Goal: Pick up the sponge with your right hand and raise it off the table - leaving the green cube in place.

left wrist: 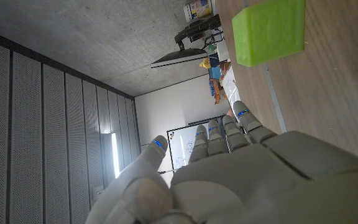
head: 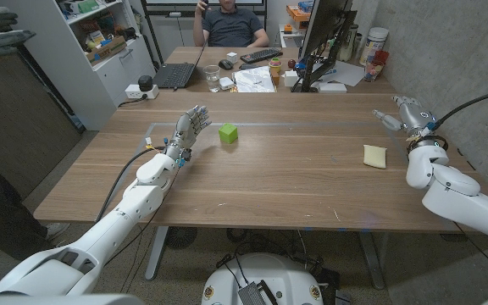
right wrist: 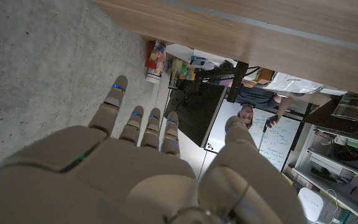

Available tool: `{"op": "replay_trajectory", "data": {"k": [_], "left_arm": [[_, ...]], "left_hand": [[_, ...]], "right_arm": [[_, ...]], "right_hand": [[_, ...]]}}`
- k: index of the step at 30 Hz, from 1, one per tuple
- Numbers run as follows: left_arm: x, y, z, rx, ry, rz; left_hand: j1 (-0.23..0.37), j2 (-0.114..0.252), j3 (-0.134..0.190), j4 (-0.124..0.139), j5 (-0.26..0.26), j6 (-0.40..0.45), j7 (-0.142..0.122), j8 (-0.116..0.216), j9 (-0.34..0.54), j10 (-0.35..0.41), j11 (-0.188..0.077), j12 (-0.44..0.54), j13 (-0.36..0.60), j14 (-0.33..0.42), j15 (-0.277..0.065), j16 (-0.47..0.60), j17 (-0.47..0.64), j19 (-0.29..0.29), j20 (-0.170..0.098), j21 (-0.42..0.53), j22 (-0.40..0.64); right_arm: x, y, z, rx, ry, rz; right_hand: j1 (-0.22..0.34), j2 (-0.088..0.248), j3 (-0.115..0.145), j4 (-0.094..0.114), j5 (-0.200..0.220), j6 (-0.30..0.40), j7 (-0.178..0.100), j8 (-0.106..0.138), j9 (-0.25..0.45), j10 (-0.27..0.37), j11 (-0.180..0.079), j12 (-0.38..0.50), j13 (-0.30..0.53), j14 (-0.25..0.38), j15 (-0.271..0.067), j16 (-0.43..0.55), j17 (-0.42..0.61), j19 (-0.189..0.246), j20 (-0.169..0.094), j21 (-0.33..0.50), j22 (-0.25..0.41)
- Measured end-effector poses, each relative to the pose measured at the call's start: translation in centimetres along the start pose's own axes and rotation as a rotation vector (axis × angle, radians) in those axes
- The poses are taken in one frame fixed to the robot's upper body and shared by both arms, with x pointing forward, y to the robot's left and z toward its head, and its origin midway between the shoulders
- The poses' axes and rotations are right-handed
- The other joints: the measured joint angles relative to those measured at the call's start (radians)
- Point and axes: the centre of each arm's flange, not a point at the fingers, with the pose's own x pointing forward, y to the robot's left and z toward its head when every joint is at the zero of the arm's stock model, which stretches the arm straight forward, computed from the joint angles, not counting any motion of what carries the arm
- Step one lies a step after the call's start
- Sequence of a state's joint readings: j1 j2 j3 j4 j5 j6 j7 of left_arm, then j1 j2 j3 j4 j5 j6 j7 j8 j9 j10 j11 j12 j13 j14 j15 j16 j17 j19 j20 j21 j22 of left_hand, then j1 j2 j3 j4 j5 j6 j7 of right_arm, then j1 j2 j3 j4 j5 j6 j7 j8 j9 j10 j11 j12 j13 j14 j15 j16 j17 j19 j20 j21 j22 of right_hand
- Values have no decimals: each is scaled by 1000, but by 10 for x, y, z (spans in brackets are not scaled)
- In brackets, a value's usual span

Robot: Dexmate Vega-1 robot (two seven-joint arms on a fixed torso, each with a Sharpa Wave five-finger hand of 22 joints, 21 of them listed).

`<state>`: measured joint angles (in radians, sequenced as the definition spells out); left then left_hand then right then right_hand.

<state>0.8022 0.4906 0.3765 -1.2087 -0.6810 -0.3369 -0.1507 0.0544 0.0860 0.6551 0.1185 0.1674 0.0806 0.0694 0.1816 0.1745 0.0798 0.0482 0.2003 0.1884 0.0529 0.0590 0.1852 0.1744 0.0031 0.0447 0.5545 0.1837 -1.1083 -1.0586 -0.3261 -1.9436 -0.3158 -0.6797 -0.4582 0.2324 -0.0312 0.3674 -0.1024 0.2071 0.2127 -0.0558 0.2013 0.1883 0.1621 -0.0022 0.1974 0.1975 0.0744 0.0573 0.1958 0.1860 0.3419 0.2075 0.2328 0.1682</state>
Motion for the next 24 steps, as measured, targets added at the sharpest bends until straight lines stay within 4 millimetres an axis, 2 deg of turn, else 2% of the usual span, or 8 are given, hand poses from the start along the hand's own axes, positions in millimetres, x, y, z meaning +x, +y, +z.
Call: {"op": "replay_trajectory", "data": {"k": [12, 24], "left_arm": [[1, 1, -1, 1, 1, -2], [3, 3, -2, 3, 6, -3]], "left_hand": [[0, 0, -3, -3, 0, 0, 0, 0, 0, 0, 0, 0, 0, 0, 0, 0, 0, 0, 0, -2, 0], [0, 0, -7, 0, 0, 0, 0, 0, 0, 0, 0, 0, 0, 0, 0, 0, 0, 0, 0, -4, 0]], "right_arm": [[-2, 15, -4, -59, 25, 57], [-4, 34, -2, -98, 27, 120]], "right_hand": [[15, -4, 3, -11, 0, -7, -7, -7, 0, -19, -9, -6, 0, -12, 2, -4, 0, 0, 0, -11, -1], [25, -4, 0, -16, 0, -33, -14, -10, 0, -26, -5, -6, 0, -12, 2, -4, 0, 6, 5, -11, -1]]}}
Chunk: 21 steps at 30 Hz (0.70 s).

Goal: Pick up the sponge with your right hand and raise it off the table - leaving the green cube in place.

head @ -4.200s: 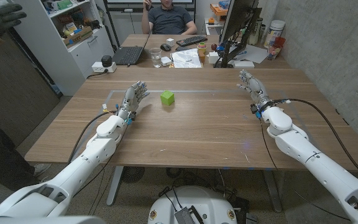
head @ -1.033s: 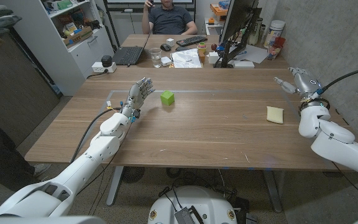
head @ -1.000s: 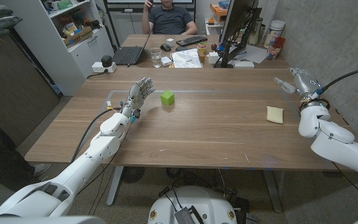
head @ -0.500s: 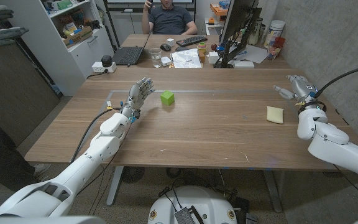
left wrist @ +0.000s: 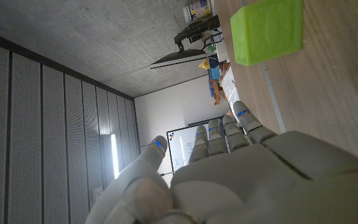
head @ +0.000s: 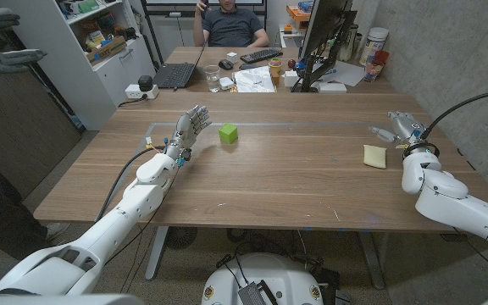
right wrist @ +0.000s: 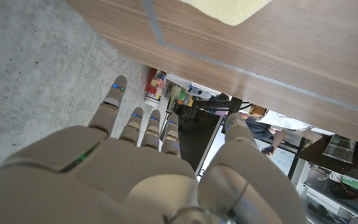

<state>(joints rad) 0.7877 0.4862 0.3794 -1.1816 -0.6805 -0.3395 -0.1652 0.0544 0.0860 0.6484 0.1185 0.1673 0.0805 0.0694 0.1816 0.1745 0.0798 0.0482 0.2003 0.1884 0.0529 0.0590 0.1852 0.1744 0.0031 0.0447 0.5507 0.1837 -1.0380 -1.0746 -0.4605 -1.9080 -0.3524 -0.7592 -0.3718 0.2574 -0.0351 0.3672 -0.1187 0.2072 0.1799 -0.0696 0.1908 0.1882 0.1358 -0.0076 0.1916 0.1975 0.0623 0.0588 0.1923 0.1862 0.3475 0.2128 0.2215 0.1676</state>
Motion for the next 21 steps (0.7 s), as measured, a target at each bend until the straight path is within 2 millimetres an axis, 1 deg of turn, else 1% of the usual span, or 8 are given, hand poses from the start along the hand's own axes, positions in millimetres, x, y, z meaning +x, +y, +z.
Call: {"op": "replay_trajectory", "data": {"k": [5, 9, 11, 12, 13, 15, 17, 21], "left_arm": [[0, 1, -1, 0, 3, 3], [1, 3, -2, 0, 5, 6], [2, 3, -2, 0, 6, 7], [2, 3, -2, 0, 5, 3], [2, 3, -2, 0, 6, 3], [2, 3, -3, 0, 6, 3], [3, 3, -3, 0, 7, 5], [3, 4, -3, 1, 8, 3]], "left_hand": [[0, 0, 0, 0, 0, 0, 0, 0, 0, 0, 0, 0, 0, 0, 0, 0, 0, 0, 0, 0, 0], [0, 0, 0, 0, 0, 0, 0, 0, 0, 0, 0, 0, 0, 0, 0, 0, 0, 0, 0, -2, 0], [0, 0, 0, 0, 0, 0, 0, 0, 0, 0, 0, 0, 0, 0, 0, 0, 0, 0, 0, -4, 0], [0, 0, 0, 0, 0, 0, 0, 0, 0, 0, 0, 0, 0, 0, 0, 0, 0, 0, 0, -4, 0], [0, 0, 0, 0, 0, 0, 0, 0, 0, 0, 0, 0, 0, 0, 0, 0, 0, 0, 0, -4, 0], [0, 0, 0, 0, 0, 0, 0, 0, 0, 0, 0, 0, 0, 0, 0, 0, 0, 0, 0, -4, 0], [0, 0, -2, 3, 0, 0, 0, 0, 0, 0, 0, 0, 0, 0, 0, 0, 0, 0, 0, -4, 0], [0, 0, -2, 3, 0, 0, 0, 0, 0, 0, 0, 0, 0, 0, 0, 0, 0, 0, 0, -4, 0]], "right_arm": [[0, 5, 2, -12, -2, 17], [0, 6, 2, -17, -1, 25], [0, 7, 1, -20, 3, 35], [1, 16, 7, -24, -3, 54], [1, 17, 7, -26, -1, 60], [1, 19, 8, -28, 0, 69], [1, 20, 7, -32, 6, 77], [1, 25, 8, -37, 10, 108]], "right_hand": [[0, 0, 0, 0, 0, 0, 0, -3, 0, -4, -3, 0, 0, 0, 0, 0, 0, 1, -1, -4, 0], [3, -3, -2, -2, 0, -5, -5, -3, 0, -4, -3, 0, 0, 11, -3, 4, 0, 11, -4, -4, 0], [5, -5, -4, -4, 0, -8, -3, -3, 0, -4, -3, 0, 0, 26, -4, 6, 0, 17, -3, -4, 0], [5, -5, -4, -4, 0, -9, -2, -3, 0, -4, -3, 0, 0, 27, -5, 12, 0, 20, -6, -4, 0], [5, -5, -4, -4, 0, -11, -1, -3, 0, -4, -3, 0, 0, 27, -5, 12, 0, 25, -4, -4, 0], [5, -5, -7, -7, 0, -22, -11, -3, 0, -15, -1, 0, 0, 27, -5, 12, 0, 36, -7, -3, 2], [11, -11, -8, -8, 0, -31, -20, -3, 0, -18, -3, 0, 0, 27, -5, 12, 0, 47, -4, -3, 3], [11, -11, -12, -12, 0, -36, -25, -3, 0, -34, -7, 0, 0, 28, -5, 12, 0, 64, -1, -3, 3]]}}
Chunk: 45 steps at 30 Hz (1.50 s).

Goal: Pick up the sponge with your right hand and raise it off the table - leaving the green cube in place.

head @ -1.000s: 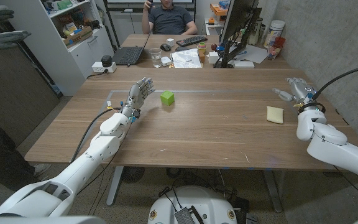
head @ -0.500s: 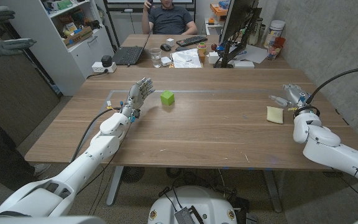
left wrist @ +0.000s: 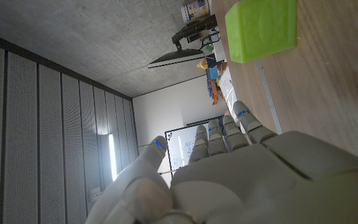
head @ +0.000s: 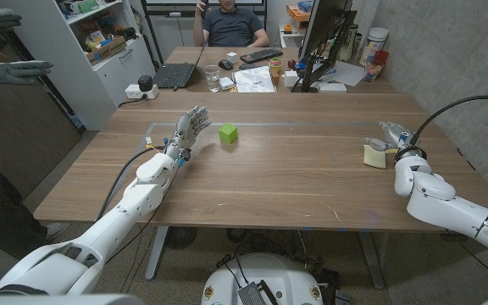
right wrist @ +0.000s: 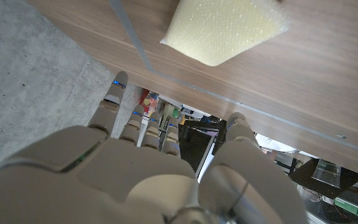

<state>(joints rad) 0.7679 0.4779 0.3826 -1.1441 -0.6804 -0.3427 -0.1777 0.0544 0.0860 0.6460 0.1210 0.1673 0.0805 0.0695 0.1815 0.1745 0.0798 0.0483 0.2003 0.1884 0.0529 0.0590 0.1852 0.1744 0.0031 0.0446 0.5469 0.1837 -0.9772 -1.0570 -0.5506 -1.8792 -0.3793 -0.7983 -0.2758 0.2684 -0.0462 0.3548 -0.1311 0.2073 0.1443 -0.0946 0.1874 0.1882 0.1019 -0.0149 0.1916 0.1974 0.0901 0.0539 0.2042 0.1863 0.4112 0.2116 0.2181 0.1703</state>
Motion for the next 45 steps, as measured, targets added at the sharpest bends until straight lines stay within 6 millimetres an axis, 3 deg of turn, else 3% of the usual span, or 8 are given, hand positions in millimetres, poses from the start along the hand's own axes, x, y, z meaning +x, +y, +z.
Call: {"op": "replay_trajectory", "data": {"k": [16, 32, 37, 45], "left_arm": [[-1, 1, 0, 1, -1, -5], [-2, 1, -1, 2, -4, -4], [-2, 1, 0, 2, -5, -2], [-2, 1, 1, 4, -11, -1]], "left_hand": [[0, 0, 0, 0, 0, 0, 0, 0, 0, 0, 0, 0, 0, 0, 0, 0, 0, 0, 0, -3, 0], [0, 0, 0, 0, 0, 0, 0, 0, 0, 0, 0, 0, 0, 0, 0, 0, 0, 0, 0, -7, 0], [0, 0, 0, 0, 0, 0, 0, 0, 0, 0, 0, 0, 0, 0, 0, 0, 0, 4, 4, -7, 0], [0, 0, 0, 0, 0, 0, 0, 0, 0, 0, 0, 0, 0, 0, 0, 0, 0, 4, 4, -7, 0]], "right_arm": [[-1, 10, 5, -30, 7, 79], [1, 18, 5, -67, 26, 191], [3, 18, 7, -83, 24, 217], [6, 18, 8, -98, 22, 276]], "right_hand": [[9, -9, -7, -7, 0, 27, -38, 6, 5, -48, -8, -8, 0, 1, 13, 0, 0, 46, -1, 0, -3], [14, -14, -15, -7, 0, 19, -54, 6, 5, -63, -13, -8, 0, -4, 22, -5, 0, 58, 1, -3, -3], [14, -14, -15, -7, 0, 21, -73, 6, 5, -63, -13, -8, 0, 26, 16, 0, 0, 72, 0, -4, -3], [35, -1, -12, -10, 0, -14, -108, 0, 5, -80, -23, -8, 0, 21, 21, 0, 0, 96, 3, -4, -3]]}}
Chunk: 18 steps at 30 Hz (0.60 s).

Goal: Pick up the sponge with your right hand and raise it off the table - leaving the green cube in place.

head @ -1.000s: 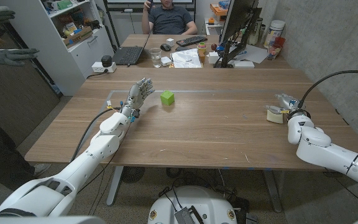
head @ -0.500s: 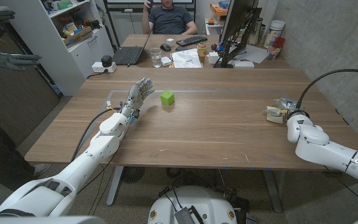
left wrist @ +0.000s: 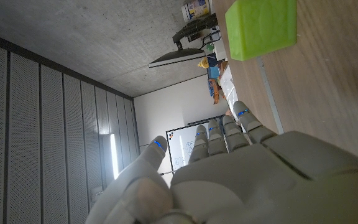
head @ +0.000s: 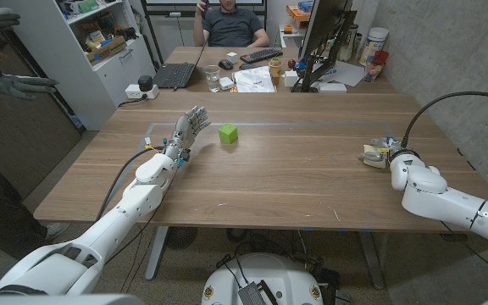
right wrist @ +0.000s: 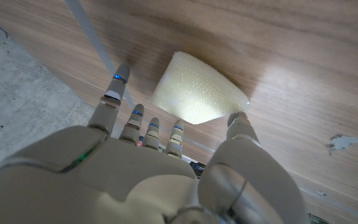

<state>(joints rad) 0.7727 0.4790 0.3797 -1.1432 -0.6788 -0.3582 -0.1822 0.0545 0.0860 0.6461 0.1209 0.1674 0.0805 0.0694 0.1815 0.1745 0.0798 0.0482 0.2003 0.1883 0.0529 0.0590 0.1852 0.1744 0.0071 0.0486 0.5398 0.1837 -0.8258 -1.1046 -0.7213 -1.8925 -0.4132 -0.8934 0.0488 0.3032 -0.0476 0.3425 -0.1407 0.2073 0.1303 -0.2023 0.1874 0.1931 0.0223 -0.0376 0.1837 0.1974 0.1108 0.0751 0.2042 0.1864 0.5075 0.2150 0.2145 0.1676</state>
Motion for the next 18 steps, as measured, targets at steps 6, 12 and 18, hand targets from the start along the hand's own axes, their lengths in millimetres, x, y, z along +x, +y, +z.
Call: {"op": "replay_trajectory", "data": {"k": [6, 12, 18], "left_arm": [[0, 0, 0, 2, -1, 0], [1, 1, 0, 3, -4, 2], [2, 1, 0, 3, -8, 2]], "left_hand": [[0, 0, 0, 0, 0, 0, 0, 0, 0, 0, 0, 0, 0, 0, 0, 0, 0, 0, 0, 0, 0], [0, 0, 0, 0, 0, 0, 0, 0, 0, 0, 0, 0, 0, 0, 0, 0, 0, 0, 0, 0, 0], [-3, 3, 0, 0, 0, 0, 0, 0, 0, 0, 0, 0, 0, 0, 0, 0, 0, 0, 0, -4, 0]], "right_arm": [[1, -1, 1, -5, -10, 10], [2, -4, 2, -14, -20, 1], [3, -6, 4, -21, -35, -4]], "right_hand": [[82, 57, 25, -14, 0, 54, -9, 18, 1, 68, -7, 30, 0, 107, -42, 28, 0, 131, -10, 2, -5], [182, 125, 49, -21, -8, 135, -12, 27, 5, 166, 0, 45, 5, 271, -98, 75, 14, 327, -42, 39, -3], [304, 172, 74, -35, -8, 198, -10, 27, 2, 257, 1, 59, 8, 431, -122, 161, 63, 404, -77, 68, 11]]}}
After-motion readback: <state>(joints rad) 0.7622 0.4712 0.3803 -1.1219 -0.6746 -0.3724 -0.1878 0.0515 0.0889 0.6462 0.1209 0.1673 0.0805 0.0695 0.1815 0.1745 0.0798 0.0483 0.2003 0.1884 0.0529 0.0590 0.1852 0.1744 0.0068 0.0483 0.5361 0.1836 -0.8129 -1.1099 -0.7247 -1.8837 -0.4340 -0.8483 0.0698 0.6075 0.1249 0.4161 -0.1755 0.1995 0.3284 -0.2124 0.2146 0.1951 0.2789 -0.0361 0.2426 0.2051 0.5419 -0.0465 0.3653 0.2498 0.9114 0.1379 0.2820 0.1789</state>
